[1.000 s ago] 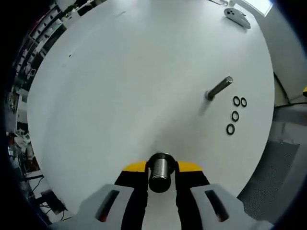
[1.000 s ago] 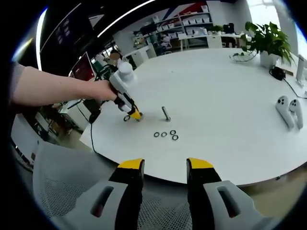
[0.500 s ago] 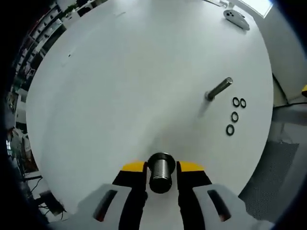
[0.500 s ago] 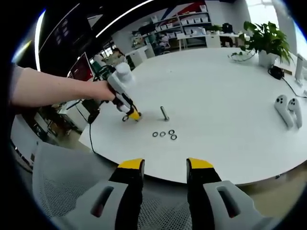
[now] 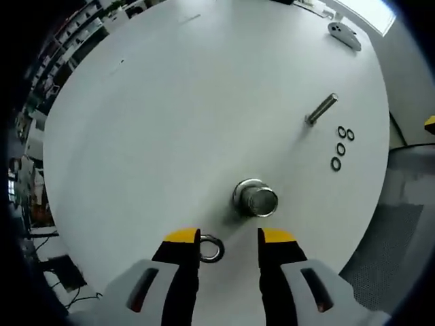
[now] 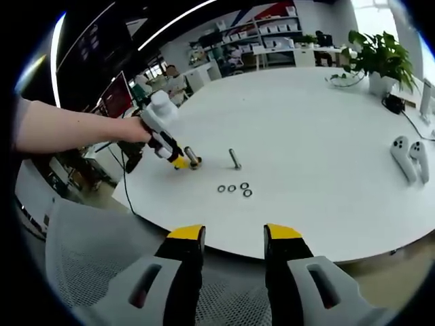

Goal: Place the washer onto the threaded stud by aligning its center hole with the stud, sliding it down to the base, and recovering from edge contact or off-axis alignment until the washer reaches the visible bottom stop.

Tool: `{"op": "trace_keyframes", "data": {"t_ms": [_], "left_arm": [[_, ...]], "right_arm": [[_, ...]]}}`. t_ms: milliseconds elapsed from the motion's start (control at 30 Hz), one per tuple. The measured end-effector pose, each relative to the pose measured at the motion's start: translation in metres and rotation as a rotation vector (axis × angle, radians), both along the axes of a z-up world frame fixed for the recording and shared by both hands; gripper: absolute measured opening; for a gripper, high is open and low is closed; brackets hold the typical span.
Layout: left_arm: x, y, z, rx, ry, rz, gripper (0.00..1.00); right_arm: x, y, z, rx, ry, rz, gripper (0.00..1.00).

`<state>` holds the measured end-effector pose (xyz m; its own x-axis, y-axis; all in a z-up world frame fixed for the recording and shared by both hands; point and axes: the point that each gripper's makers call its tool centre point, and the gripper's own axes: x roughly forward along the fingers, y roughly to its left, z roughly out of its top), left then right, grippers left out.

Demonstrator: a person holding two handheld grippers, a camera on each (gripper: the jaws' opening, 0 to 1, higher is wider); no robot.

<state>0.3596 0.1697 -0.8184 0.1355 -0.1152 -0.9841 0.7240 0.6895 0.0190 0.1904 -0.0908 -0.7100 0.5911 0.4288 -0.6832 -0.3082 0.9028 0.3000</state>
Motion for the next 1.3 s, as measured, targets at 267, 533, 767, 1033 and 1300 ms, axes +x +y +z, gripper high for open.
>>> {"op": "trace_keyframes", "data": {"t_ms": [267, 533, 767, 1033, 1300], "left_arm": [[-0.001, 0.023, -0.006, 0.016, -0.02, 0.04, 0.35], [-0.003, 0.028, -0.016, 0.023, -0.019, 0.052, 0.36], [0.001, 0.024, -0.017, 0.01, -0.016, 0.056, 0.34], [0.002, 0.024, -0.019, -0.011, 0.017, 0.073, 0.29], [0.0, 0.023, -0.018, -0.012, 0.01, 0.089, 0.28]], "right_arm": [[-0.001, 0.001, 0.0, -0.004, 0.003, 0.009, 0.36], [-0.001, 0.001, 0.0, -0.007, 0.005, 0.008, 0.36], [-0.001, 0.0, -0.001, -0.01, 0.007, 0.006, 0.35], [-0.001, -0.001, -0.001, -0.01, 0.006, 0.004, 0.35], [-0.001, 0.0, -0.001, -0.011, 0.006, 0.006, 0.35]]}}
